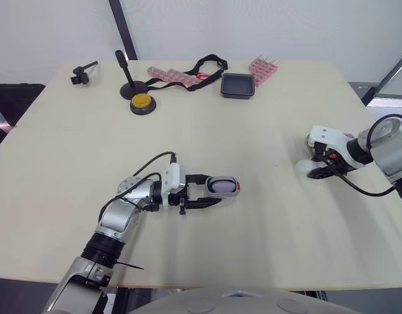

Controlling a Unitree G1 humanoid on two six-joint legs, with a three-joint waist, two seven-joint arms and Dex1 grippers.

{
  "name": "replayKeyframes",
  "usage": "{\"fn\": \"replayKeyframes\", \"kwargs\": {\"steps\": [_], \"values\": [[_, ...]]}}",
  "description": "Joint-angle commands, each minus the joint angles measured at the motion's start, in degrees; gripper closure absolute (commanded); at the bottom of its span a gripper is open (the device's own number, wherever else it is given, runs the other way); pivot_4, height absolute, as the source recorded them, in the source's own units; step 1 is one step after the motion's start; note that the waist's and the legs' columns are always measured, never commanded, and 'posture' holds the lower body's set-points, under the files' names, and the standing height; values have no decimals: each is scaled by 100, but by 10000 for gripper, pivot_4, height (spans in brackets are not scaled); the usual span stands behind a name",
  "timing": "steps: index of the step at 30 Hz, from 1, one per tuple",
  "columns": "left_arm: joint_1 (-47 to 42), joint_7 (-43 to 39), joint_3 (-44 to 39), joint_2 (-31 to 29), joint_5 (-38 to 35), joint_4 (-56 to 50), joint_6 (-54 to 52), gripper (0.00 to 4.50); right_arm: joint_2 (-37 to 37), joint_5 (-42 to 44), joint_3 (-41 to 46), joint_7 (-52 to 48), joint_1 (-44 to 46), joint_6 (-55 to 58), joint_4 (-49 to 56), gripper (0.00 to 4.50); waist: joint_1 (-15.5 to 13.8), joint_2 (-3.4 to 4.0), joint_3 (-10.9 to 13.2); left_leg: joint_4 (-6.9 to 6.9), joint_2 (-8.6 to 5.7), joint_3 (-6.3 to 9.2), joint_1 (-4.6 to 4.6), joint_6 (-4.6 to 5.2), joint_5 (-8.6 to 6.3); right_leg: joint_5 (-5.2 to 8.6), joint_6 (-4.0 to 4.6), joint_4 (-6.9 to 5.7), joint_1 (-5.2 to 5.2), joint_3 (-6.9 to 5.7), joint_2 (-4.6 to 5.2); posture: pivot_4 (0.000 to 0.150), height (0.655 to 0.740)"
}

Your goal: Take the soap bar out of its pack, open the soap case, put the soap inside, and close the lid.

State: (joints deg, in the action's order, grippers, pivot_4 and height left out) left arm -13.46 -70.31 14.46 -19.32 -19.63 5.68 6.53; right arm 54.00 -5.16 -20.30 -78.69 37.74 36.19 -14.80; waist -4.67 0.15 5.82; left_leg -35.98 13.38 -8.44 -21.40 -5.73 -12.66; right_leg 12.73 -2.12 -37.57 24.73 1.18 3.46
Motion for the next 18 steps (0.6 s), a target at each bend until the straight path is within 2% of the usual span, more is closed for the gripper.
{"fn": "replayKeyframes", "kwargs": {"steps": [1,2,12,18], "values": [[16,66,-12,-36,56,-119,40,25828,36,-64,12,20,99,-50,-3,23907,0,0,0,0,0,0,0,0,0,0,0,0,0,0,0,1500,7291],[17,69,-10,-37,58,-120,41,25828,37,-66,7,22,97,-58,-5,25737,1,0,0,0,0,0,0,0,0,0,0,0,0,0,0,1500,7291],[0,98,-22,-51,75,-76,54,25828,23,82,110,-48,167,-93,237,25750,3,0,0,0,0,0,-1,0,0,0,0,-1,0,1,0,1500,7291],[-86,140,-86,-37,81,65,96,25828,205,533,208,-734,680,186,1245,25750,8,4,2,0,0,-5,0,0,0,0,0,-9,9,6,-1,1500,7291]]}}
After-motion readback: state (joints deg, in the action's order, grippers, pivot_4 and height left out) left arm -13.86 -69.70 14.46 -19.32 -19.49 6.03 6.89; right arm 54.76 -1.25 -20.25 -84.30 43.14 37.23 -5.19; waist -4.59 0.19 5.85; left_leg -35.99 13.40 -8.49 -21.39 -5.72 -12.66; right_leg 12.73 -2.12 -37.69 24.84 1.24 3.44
